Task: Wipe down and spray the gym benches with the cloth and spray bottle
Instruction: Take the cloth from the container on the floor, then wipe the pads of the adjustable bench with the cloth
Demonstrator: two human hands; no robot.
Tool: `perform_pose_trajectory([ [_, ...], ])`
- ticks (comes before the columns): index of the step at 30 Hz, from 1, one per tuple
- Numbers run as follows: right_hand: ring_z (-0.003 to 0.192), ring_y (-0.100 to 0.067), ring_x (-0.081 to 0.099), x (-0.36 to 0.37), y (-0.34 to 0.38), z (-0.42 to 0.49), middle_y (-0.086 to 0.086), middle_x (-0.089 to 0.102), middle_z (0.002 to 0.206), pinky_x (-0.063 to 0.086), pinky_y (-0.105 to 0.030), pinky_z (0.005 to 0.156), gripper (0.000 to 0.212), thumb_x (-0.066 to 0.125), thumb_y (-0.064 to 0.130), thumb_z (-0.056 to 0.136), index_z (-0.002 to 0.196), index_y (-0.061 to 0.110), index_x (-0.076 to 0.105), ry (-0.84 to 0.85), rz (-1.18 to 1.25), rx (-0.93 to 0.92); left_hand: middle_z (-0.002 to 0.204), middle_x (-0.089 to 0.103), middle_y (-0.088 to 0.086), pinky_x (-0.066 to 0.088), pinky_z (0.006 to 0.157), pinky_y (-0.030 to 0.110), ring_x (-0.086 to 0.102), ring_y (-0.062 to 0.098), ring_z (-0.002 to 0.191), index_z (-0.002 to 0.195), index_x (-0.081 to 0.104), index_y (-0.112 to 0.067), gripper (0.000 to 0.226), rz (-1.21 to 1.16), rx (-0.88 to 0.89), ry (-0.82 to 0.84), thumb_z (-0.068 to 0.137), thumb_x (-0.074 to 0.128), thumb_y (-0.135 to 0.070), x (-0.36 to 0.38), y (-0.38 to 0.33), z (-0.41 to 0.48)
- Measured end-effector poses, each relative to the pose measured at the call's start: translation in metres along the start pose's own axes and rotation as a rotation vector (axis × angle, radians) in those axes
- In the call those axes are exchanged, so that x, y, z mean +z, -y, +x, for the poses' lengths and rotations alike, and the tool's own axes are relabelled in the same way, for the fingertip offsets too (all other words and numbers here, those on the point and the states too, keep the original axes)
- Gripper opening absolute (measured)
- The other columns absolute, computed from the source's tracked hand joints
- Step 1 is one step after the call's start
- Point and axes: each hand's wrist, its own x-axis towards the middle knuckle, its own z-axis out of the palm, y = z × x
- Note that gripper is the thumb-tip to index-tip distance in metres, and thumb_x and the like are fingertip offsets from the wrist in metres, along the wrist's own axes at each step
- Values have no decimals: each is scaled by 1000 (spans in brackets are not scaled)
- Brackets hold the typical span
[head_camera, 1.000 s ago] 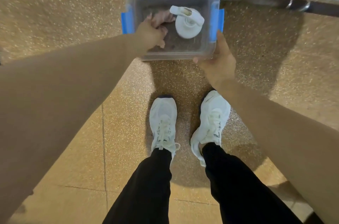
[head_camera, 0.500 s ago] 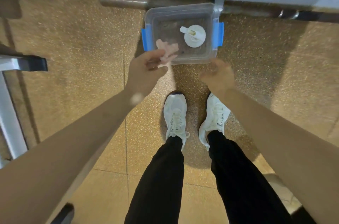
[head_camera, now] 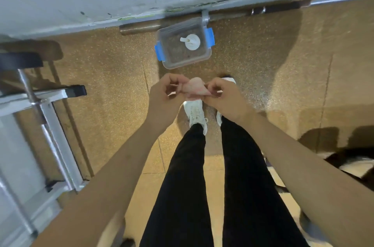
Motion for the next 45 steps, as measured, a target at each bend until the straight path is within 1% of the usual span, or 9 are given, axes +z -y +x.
perform_pose_trajectory([
  [5,91,5,64,-38,33,-105,11,72,103,50,-15,81,24,63,-8,81,71,-5,41,-133,92,115,85,72,-5,59,67,46,64,26,69,94,72,-21,38,100,-43,102,93,52,12,2,-64,-60],
  [9,77,-11,61,-71,56,-184,-6,58,77,46,-14,64,25,68,6,74,71,7,44,-302,299,128,91,74,3,55,70,41,65,19,75,96,75,-24,50,253,4,258,85,46,15,18,-124,-105],
  [13,95,-14,59,-101,73,-252,3,61,106,49,-14,69,55,79,26,81,132,22,59,-263,453,176,87,68,-21,46,66,7,60,-14,71,112,77,-11,49,374,58,458,88,44,16,57,-189,-151],
  [17,122,0,46,-132,84,-306,4,38,141,42,-1,84,86,84,22,81,153,37,39,-286,390,26,103,74,-9,47,73,6,64,-12,84,116,77,-14,43,538,112,714,93,48,8,108,-232,-191],
  [19,123,-3,48,-150,88,-330,3,37,142,42,-3,87,74,82,17,85,147,36,48,-276,384,-28,104,76,-5,50,77,11,68,-5,90,115,78,-16,35,579,125,802,97,53,2,134,-245,-209],
  [24,73,0,55,-198,72,-384,7,64,79,43,-14,70,6,76,19,91,92,14,73,-322,435,-29,99,76,-1,56,72,26,71,24,85,111,77,-26,21,697,224,926,90,73,-26,201,-275,-233],
  [29,54,-2,50,-238,40,-443,1,54,62,34,-14,54,26,69,17,96,82,-4,63,-518,535,57,106,70,-19,51,80,14,65,-5,93,124,69,-27,46,1076,480,1108,81,86,-29,270,-294,-238],
  [36,72,-14,57,-259,-24,-507,-20,65,84,47,-25,68,22,69,24,96,90,4,70,-1001,859,194,69,64,-23,42,66,18,57,-3,67,82,69,-36,20,1297,615,1256,92,74,-20,371,-308,-230],
  [45,62,-8,54,-234,-90,-518,5,62,65,41,-17,56,16,77,19,90,77,11,70,-1533,1320,562,87,69,-17,47,75,19,60,-11,73,101,77,-16,9,1433,594,1596,96,70,-19,529,-290,-251],
])
